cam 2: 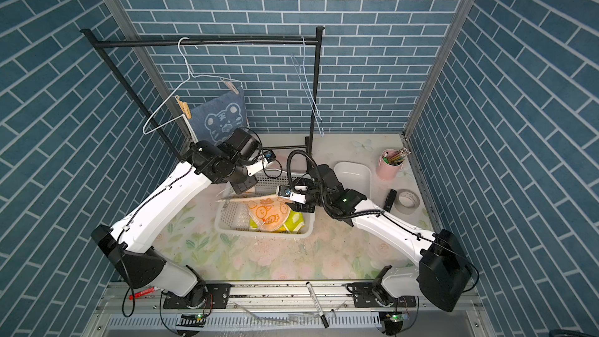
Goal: Remove the clothespins securing towels to the hanger
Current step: Remove the clothespin from the hanger.
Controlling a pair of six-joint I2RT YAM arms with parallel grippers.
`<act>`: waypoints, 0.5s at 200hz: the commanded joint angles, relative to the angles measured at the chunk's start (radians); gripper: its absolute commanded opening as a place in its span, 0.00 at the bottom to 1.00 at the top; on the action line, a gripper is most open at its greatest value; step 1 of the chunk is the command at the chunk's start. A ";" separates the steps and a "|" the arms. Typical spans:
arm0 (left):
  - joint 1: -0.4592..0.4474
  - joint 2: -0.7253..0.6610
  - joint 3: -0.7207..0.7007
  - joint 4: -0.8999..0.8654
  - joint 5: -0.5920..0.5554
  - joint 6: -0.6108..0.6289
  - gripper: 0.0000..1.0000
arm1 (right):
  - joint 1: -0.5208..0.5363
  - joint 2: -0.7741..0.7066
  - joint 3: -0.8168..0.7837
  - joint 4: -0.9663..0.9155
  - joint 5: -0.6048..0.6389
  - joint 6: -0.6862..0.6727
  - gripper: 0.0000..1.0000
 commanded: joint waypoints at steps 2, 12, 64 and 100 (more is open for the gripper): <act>-0.010 -0.025 -0.005 0.005 -0.010 0.005 0.00 | 0.004 0.001 0.044 0.000 -0.026 -0.015 0.57; -0.010 -0.024 -0.004 0.006 -0.011 0.008 0.00 | 0.004 0.002 0.048 0.001 -0.032 -0.012 0.54; -0.012 -0.021 -0.008 0.006 -0.017 0.007 0.00 | 0.006 0.005 0.057 0.002 -0.058 -0.008 0.40; -0.014 -0.020 -0.010 0.006 -0.022 0.008 0.00 | 0.006 0.002 0.056 -0.008 -0.067 -0.008 0.36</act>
